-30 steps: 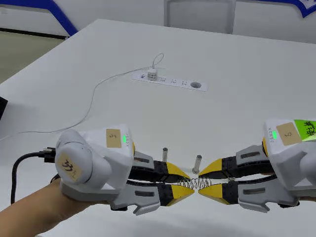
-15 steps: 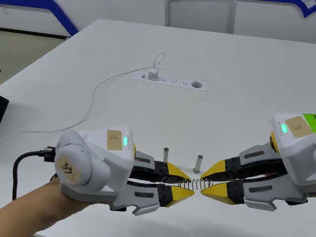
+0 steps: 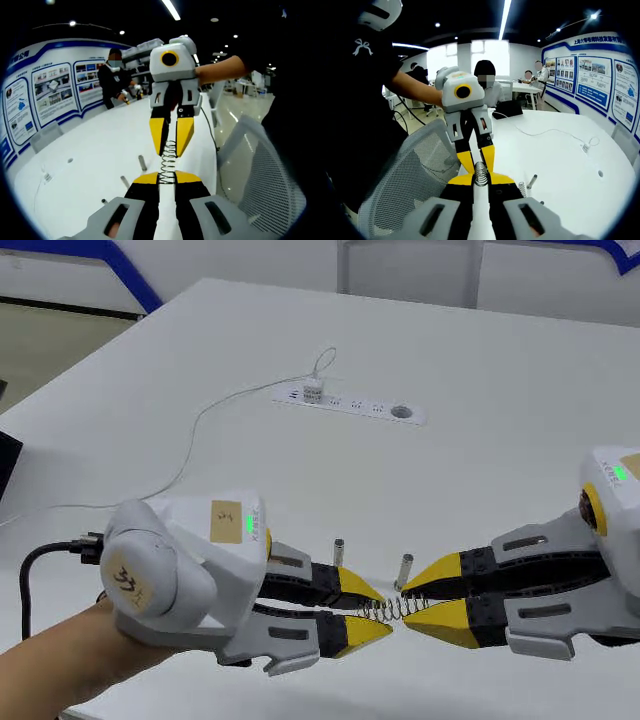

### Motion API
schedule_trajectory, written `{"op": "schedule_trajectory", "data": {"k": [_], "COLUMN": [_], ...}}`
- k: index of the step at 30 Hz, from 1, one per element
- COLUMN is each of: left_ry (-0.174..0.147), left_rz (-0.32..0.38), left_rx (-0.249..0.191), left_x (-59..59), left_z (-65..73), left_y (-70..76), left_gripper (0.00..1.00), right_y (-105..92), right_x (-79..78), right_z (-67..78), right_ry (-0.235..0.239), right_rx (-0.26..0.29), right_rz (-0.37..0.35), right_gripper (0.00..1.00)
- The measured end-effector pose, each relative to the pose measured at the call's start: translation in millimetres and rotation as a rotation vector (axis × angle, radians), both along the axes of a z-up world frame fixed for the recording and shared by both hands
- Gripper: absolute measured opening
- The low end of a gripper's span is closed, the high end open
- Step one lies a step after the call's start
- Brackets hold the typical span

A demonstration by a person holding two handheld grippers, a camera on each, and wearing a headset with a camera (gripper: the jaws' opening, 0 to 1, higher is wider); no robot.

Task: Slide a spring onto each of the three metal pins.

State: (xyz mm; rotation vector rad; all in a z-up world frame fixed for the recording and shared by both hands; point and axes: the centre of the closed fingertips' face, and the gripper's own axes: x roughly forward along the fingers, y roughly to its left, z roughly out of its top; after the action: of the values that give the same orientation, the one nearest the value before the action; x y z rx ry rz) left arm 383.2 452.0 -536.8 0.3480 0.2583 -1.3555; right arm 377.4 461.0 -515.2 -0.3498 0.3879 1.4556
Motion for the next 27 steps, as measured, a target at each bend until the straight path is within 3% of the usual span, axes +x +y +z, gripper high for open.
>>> {"op": "schedule_trajectory", "data": {"k": [9, 18, 25, 27], "left_ry": [0.022, 0.024, 0.031, 0.059], "left_rz": [0.012, 0.017, 0.034, 0.046], "left_rx": [-0.024, -0.037, -0.039, -0.043], "left_x": [0.0, -1.2, -1.0, -0.8], "left_z": [1.1, 1.5, 0.8, -0.8], "left_y": [2.0, -0.4, 2.0, 4.5], "left_gripper": [0.10, 0.10, 0.10, 0.11], "right_y": [4.9, 14.5, 20.2, 22.0], "right_x": [-0.6, -1.3, -1.1, -0.7], "right_z": [5.9, 17.6, 19.1, 17.9], "right_ry": [0.034, 0.051, 0.052, 0.042], "right_rx": [0.061, 0.131, 0.135, 0.126], "right_rz": [-0.036, -0.058, -0.076, -0.078], "right_gripper": [0.11, 0.11, 0.11, 0.10]}}
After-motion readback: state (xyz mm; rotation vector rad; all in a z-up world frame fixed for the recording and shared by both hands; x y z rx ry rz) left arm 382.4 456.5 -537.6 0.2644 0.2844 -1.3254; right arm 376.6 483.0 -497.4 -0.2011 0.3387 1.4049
